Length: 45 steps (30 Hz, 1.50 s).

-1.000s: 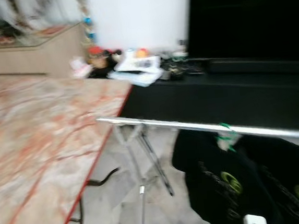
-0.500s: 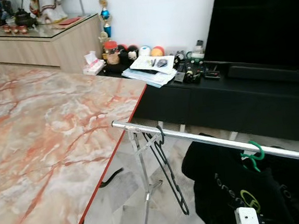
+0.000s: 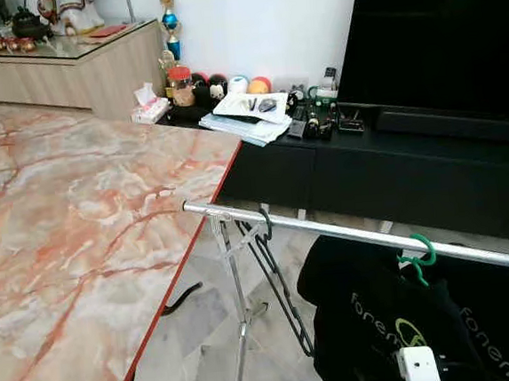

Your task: Hang hanger

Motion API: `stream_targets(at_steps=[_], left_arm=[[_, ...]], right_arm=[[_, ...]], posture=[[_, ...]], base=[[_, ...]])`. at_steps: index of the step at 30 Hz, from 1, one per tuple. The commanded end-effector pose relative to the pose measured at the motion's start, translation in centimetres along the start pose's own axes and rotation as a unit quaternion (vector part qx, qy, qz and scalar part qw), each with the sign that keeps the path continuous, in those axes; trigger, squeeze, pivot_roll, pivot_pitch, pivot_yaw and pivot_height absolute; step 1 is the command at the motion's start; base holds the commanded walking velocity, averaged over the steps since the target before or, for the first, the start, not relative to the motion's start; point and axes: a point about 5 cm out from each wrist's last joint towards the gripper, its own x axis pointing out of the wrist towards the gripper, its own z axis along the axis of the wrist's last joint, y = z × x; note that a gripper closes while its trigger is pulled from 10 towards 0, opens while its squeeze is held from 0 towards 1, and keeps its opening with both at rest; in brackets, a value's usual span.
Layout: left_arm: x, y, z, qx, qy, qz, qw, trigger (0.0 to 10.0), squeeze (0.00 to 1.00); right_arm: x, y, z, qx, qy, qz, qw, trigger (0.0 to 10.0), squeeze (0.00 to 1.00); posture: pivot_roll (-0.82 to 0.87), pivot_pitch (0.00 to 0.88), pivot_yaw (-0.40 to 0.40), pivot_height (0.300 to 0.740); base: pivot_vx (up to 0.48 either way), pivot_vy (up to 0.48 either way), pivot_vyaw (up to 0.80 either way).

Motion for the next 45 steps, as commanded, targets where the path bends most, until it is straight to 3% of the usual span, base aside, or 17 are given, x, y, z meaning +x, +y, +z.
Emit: stream_targets(at_steps=[1, 8, 14, 18, 21, 25, 26, 28, 29, 32, 34, 35, 36, 38, 42, 44, 45], left_arm=[[-0.1, 0.0, -0.5, -0.002, 0.013, -0.001, 1.000, 10.0, 0.00], [0.0, -0.1, -0.5, -0.001, 0.014, -0.003, 1.000, 10.0, 0.00], [0.0, -0.1, -0.3, 0.000, 0.013, -0.005, 1.000, 10.0, 0.00], [0.0, 0.0, -0.3, -0.002, 0.010, -0.002, 1.000, 10.0, 0.00], [-0.1, 0.3, -0.6, -0.003, 0.013, 0.004, 1.000, 10.0, 0.00], [-0.2, 0.3, -1.1, 0.001, 0.020, 0.004, 1.000, 10.0, 0.00], [-0.2, 0.2, -1.2, 0.003, 0.023, 0.003, 1.000, 10.0, 0.00], [-0.2, 0.2, -1.2, 0.005, 0.023, 0.001, 1.000, 10.0, 0.00], [-0.2, 0.1, -1.2, 0.005, 0.023, 0.000, 1.000, 10.0, 0.00], [-0.1, 0.1, -1.0, 0.007, 0.019, -0.002, 1.000, 10.0, 0.00], [-0.1, 0.1, -0.9, 0.009, 0.017, -0.003, 1.000, 10.0, 0.00], [-0.1, 0.2, -0.9, 0.009, 0.017, -0.003, 1.000, 10.0, 0.00], [-0.1, 0.2, -0.9, 0.009, 0.017, -0.003, 1.000, 10.0, 0.00], [-0.1, 0.2, -0.9, 0.012, 0.017, -0.004, 1.000, 10.0, 0.00], [-0.1, 0.2, -1.0, 0.013, 0.018, -0.005, 1.000, 10.0, 0.00], [-0.2, 0.2, -1.0, 0.015, 0.019, -0.006, 1.000, 10.0, 0.00], [-0.2, 0.2, -1.0, 0.016, 0.019, -0.006, 1.000, 10.0, 0.00]], right_arm=[[-0.1, -0.4, -0.2, -0.020, 0.021, -0.011, 1.000, 10.0, 0.00], [-0.1, -0.8, -0.3, -0.029, 0.041, -0.029, 0.998, 10.0, 0.00], [-0.1, -0.8, -0.5, 0.009, 0.038, -0.042, 0.998, 10.0, 0.00], [-0.2, -1.0, 0.1, 0.019, -0.006, -0.067, 0.998, 10.0, 0.00], [-0.2, -0.8, 0.8, -0.010, -0.043, -0.047, 0.998, 10.0, 0.00], [-0.1, -0.5, 0.5, 0.005, -0.031, -0.030, 0.999, 10.0, 0.00], [-0.1, -0.4, 0.5, -0.011, -0.022, -0.017, 1.000, 10.0, 0.00], [-1.6, 0.8, 1.2, -0.127, -0.109, 0.018, 0.986, 10.0, 0.00], [-3.8, 2.8, 1.8, -0.166, -0.183, 0.049, 0.968, 10.0, 0.00], [-4.5, 3.1, 2.3, -0.168, -0.227, 0.041, 0.958, 10.0, 0.00], [-6.6, 3.6, 2.8, -0.165, -0.241, 0.042, 0.956, 10.0, 0.00], [-9.1, 4.1, 4.4, -0.139, -0.260, 0.044, 0.955, 10.0, 0.00], [-9.1, 4.1, 4.4, -0.139, -0.260, 0.044, 0.955, 10.0, 0.00], [-11.1, 5.0, 6.4, -0.121, -0.274, 0.041, 0.953, 10.0, 0.00], [-11.9, 4.4, 6.1, -0.091, -0.270, -0.020, 0.958, 10.0, 0.00], [-11.7, 1.9, 5.4, -0.015, -0.229, -0.140, 0.963, 10.0, 0.00], [-11.8, 1.5, 5.3, 0.002, -0.223, -0.154, 0.963, 10.0, 0.00]], posture=[[0.01, 0.039, -0.045, 0.740], [0.01, 0.035, -0.043, 0.740], [0.02, 0.031, -0.049, 0.740], [0.04, 0.033, -0.053, 0.740], [0.02, 0.040, -0.053, 0.740], [0.01, 0.045, -0.049, 0.740], [0.00, 0.047, -0.049, 0.740], [-0.01, 0.049, -0.049, 0.740], [-0.01, 0.051, -0.051, 0.740], [-0.01, 0.053, -0.054, 0.740], [-0.02, 0.053, -0.055, 0.740], [-0.02, 0.054, -0.057, 0.740], [-0.02, 0.054, -0.057, 0.740], [-0.03, 0.052, -0.059, 0.740], [-0.03, 0.053, -0.061, 0.740], [-0.04, 0.054, -0.063, 0.740], [-0.04, 0.054, -0.064, 0.740]], base=[[0.000, 0.000, 0.00], [0.000, 0.000, 0.00], [0.000, 0.000, 0.00], [0.000, 0.000, 0.00], [0.000, 0.000, 0.00], [0.000, 0.000, 0.00], [0.000, 0.000, 0.00], [0.000, 0.000, 0.00], [0.000, 0.000, 0.00], [0.000, 0.000, 0.00], [0.000, 0.000, 0.00], [0.000, 0.000, 0.00], [0.000, 0.000, 0.00], [0.000, 0.000, 0.00], [0.000, 0.000, 0.00], [0.000, 0.000, 0.00], [0.000, 0.000, 0.00]])
